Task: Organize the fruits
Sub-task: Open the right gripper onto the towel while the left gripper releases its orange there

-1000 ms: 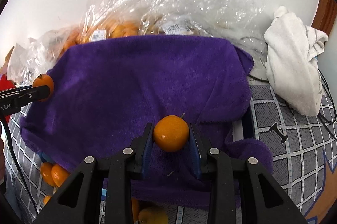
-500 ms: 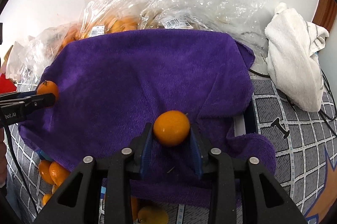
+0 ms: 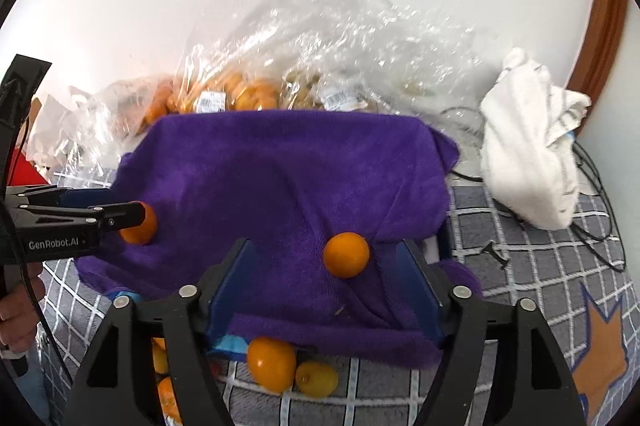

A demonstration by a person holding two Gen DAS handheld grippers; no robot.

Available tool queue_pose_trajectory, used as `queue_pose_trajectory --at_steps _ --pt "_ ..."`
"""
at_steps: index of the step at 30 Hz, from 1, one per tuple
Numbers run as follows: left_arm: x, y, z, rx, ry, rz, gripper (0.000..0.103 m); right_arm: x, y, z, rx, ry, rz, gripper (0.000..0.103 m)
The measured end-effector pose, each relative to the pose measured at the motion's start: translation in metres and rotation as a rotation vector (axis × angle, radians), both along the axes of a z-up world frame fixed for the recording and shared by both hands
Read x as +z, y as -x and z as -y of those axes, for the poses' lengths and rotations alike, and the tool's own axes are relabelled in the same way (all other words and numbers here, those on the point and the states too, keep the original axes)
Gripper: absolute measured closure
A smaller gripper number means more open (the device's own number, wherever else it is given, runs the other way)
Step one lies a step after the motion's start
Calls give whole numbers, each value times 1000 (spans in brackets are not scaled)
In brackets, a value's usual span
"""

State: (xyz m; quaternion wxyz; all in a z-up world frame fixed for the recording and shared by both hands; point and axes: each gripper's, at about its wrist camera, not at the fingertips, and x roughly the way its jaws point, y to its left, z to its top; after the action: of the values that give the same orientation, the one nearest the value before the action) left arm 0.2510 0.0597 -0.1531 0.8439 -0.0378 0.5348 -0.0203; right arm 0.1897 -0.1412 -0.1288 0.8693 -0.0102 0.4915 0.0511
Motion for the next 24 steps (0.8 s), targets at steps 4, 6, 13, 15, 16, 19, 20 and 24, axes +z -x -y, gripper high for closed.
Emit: queue_pose_trajectory --at_steps 4,6,13,15,16,19,20,24 --pt "25 13 5 -11 7 80 44 20 17 4 -18 31 16 26" --pt "42 23 7 -20 7 136 44 32 25 6 -26 52 34 26" --pt "91 52 13 -38 -4 299 44 79 62 27 -88 52 134 26" --pt "101 61 11 -25 -4 336 44 82 69 33 -93 23 116 26" --pt "106 66 9 -24 3 345 45 81 72 34 -93 8 103 26" --pt "114 83 7 -32 31 362 47 75 80 32 -79 -23 65 26" --pt "115 90 7 -32 23 373 47 71 84 30 -63 -33 55 26" --pt "105 118 9 -61 4 377 47 55 95 19 -28 -9 50 31"
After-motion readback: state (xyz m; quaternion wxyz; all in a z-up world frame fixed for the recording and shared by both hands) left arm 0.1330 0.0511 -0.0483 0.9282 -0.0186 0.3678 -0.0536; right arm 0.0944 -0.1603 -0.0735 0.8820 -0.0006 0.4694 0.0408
